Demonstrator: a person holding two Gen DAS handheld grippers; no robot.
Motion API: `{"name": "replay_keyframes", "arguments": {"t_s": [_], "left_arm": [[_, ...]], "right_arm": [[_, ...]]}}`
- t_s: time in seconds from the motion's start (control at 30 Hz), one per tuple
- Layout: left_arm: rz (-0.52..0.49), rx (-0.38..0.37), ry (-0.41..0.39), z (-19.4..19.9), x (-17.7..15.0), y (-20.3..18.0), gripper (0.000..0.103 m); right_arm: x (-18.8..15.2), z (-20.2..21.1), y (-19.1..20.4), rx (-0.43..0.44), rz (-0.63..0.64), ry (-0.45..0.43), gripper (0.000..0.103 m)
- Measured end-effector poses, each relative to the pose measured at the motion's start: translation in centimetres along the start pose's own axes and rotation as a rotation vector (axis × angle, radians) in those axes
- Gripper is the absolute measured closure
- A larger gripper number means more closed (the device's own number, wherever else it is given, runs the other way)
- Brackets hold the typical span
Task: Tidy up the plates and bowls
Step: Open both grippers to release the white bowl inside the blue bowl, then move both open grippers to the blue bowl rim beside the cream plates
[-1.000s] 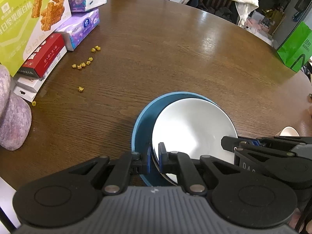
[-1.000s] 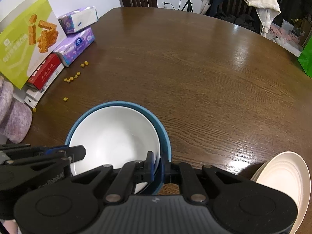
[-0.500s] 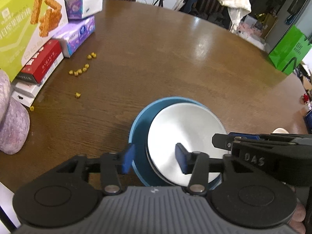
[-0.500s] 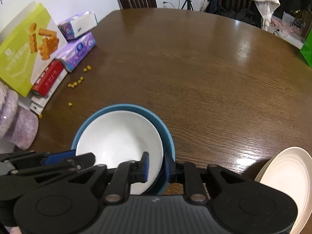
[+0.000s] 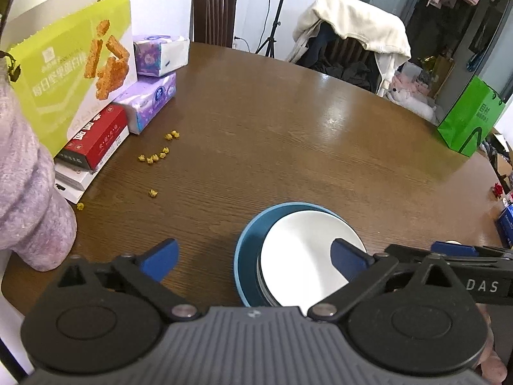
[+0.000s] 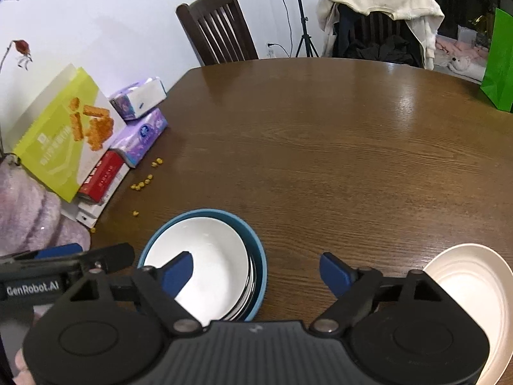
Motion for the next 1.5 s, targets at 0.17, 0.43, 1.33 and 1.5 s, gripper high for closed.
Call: {"name": "replay_keyframes", "arguments": {"t_s": [0.17,0.43,1.33,1.5], "left_arm": [[0.015,-0.014,-0.004,0.5,-0.2,0.5,0.0],[-0.007,-0.035,-0.004,1.5,-1.4,0.7,0.0],[-0.123,-0.107,-0.018,4.5,-2.6,1.7,0.0],[-0.13,-0.104,-0.032,5.0,-2.3,2.1,0.0]], "right_arm": [[-1.2,0.9,-0.6,-0.03,-0.003,-0.001,0.001],[-3.2,2.3,-0.6,-0.057,-0.02,0.008,0.0],[-5.5,6.4,1.9,-0.174,-0.126,-0.075,0.0],[-5.4,6.5,2.6,-0.157,-0.137,-0.088,0.0]]}}
Point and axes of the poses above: each gripper's, at about its wrist camera, not at the fingertips, and z roughly against the way its jaws point, y to its left, x to its top, the point moved 6 cm from there along -z, roughly the way its jaws point, and after that the axes turned 13 degrees about z, right-handed, at the moved point
